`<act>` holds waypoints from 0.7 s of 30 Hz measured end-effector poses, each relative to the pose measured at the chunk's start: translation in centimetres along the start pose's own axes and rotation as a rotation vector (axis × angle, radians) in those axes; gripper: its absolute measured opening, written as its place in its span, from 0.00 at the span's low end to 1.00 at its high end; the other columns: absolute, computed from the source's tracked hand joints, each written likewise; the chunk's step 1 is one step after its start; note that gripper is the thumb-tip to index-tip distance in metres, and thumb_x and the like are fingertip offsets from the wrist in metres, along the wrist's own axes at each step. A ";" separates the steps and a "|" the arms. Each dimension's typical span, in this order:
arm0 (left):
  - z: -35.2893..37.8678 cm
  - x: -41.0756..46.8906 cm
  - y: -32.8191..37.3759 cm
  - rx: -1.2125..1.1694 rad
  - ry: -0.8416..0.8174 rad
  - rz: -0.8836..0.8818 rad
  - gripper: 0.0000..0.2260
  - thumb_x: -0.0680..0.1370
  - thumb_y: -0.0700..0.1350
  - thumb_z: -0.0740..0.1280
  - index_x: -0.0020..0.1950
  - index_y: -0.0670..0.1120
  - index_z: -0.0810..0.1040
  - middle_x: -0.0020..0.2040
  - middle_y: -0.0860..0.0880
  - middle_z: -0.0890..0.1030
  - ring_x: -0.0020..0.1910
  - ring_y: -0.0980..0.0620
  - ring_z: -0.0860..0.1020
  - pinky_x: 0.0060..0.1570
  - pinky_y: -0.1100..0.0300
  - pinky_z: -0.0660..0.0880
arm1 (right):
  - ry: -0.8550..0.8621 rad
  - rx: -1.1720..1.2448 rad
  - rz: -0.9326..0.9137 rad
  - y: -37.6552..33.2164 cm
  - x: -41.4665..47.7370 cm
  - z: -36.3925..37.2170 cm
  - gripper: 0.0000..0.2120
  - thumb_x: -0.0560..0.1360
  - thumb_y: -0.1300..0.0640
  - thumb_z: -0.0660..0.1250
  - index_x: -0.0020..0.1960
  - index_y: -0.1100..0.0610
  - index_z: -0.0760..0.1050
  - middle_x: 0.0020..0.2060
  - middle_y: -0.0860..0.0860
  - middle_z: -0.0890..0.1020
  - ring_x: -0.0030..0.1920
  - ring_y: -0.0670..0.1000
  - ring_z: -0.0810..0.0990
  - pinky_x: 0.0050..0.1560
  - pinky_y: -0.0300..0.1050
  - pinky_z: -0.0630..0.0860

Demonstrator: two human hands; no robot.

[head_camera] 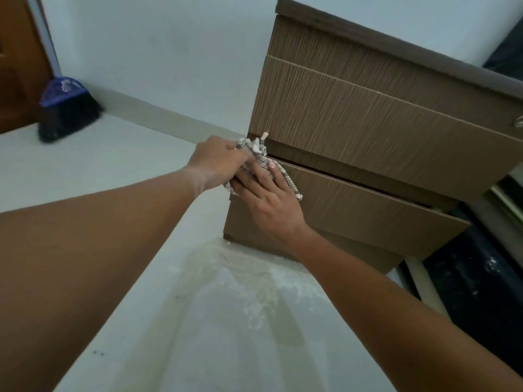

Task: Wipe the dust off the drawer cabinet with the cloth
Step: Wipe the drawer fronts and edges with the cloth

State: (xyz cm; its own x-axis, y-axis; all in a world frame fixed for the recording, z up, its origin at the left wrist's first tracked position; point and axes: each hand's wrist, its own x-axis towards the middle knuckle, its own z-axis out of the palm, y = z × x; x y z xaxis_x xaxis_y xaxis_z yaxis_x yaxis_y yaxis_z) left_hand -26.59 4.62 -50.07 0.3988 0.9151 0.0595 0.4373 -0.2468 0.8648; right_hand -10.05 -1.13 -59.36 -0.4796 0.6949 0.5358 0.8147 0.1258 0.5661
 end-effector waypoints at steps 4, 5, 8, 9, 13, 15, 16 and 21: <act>-0.1 -0.2 0.7 0.152 0.136 0.147 0.11 0.73 0.52 0.71 0.42 0.46 0.87 0.38 0.49 0.85 0.37 0.52 0.79 0.35 0.61 0.71 | -0.079 -0.056 -0.122 1.1 -0.7 -0.7 0.26 0.78 0.61 0.57 0.76 0.54 0.68 0.77 0.52 0.67 0.79 0.57 0.62 0.80 0.59 0.51; -0.1 -0.2 0.9 0.171 0.149 0.174 0.11 0.74 0.51 0.70 0.49 0.48 0.87 0.45 0.48 0.86 0.43 0.51 0.81 0.40 0.63 0.72 | -0.109 -0.056 -0.158 1.3 -1.2 -0.8 0.26 0.79 0.60 0.56 0.76 0.54 0.67 0.78 0.51 0.66 0.79 0.57 0.61 0.80 0.59 0.51; 0.7 -0.6 1.4 0.313 0.097 0.293 0.14 0.74 0.50 0.68 0.57 0.51 0.85 0.52 0.49 0.86 0.52 0.48 0.81 0.50 0.60 0.72 | -0.226 -0.090 -0.263 2.3 -4.7 -0.5 0.25 0.79 0.57 0.56 0.77 0.55 0.68 0.78 0.50 0.65 0.79 0.55 0.62 0.80 0.58 0.51; 1.0 -0.7 1.5 0.383 0.094 0.334 0.14 0.74 0.49 0.67 0.56 0.51 0.86 0.50 0.49 0.86 0.51 0.47 0.81 0.50 0.59 0.74 | -0.268 -0.096 -0.296 3.0 -6.2 -0.4 0.25 0.80 0.56 0.58 0.76 0.55 0.68 0.79 0.50 0.65 0.79 0.54 0.62 0.80 0.57 0.51; 2.1 -0.4 1.9 0.597 0.181 0.415 0.12 0.78 0.51 0.65 0.50 0.47 0.87 0.39 0.49 0.82 0.41 0.46 0.78 0.44 0.55 0.75 | -0.396 -0.096 -0.351 7.3 -12.0 -1.3 0.27 0.77 0.57 0.66 0.76 0.55 0.68 0.78 0.48 0.64 0.78 0.51 0.65 0.79 0.56 0.55; 2.6 -0.8 2.0 0.673 0.193 0.426 0.14 0.79 0.53 0.65 0.48 0.45 0.86 0.37 0.48 0.78 0.39 0.45 0.78 0.42 0.55 0.74 | -0.445 -0.113 -0.333 9.6 -14.9 -2.5 0.31 0.75 0.58 0.69 0.77 0.54 0.67 0.78 0.47 0.65 0.77 0.51 0.66 0.78 0.56 0.56; 2.7 -1.1 2.2 0.711 0.195 0.424 0.15 0.80 0.53 0.65 0.48 0.44 0.85 0.37 0.47 0.77 0.40 0.44 0.79 0.41 0.54 0.74 | -0.473 -0.121 -0.322 10.7 -16.4 -3.2 0.33 0.74 0.59 0.71 0.77 0.53 0.66 0.78 0.47 0.65 0.77 0.51 0.66 0.77 0.56 0.56; 4.4 -2.3 3.9 0.833 0.181 0.445 0.12 0.82 0.48 0.65 0.50 0.41 0.82 0.38 0.44 0.75 0.44 0.40 0.81 0.39 0.54 0.71 | -0.518 -0.175 -0.143 15.0 -22.7 -7.2 0.38 0.75 0.59 0.65 0.81 0.51 0.54 0.81 0.49 0.57 0.80 0.53 0.56 0.80 0.56 0.45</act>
State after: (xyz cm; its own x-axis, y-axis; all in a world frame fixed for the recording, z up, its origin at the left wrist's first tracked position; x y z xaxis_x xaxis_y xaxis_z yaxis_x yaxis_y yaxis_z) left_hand -22.24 0.13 -49.03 0.5665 0.7012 0.4329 0.7360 -0.6668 0.1170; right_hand 10.72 -20.10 -58.53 -0.3228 0.9418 0.0940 0.6664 0.1556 0.7292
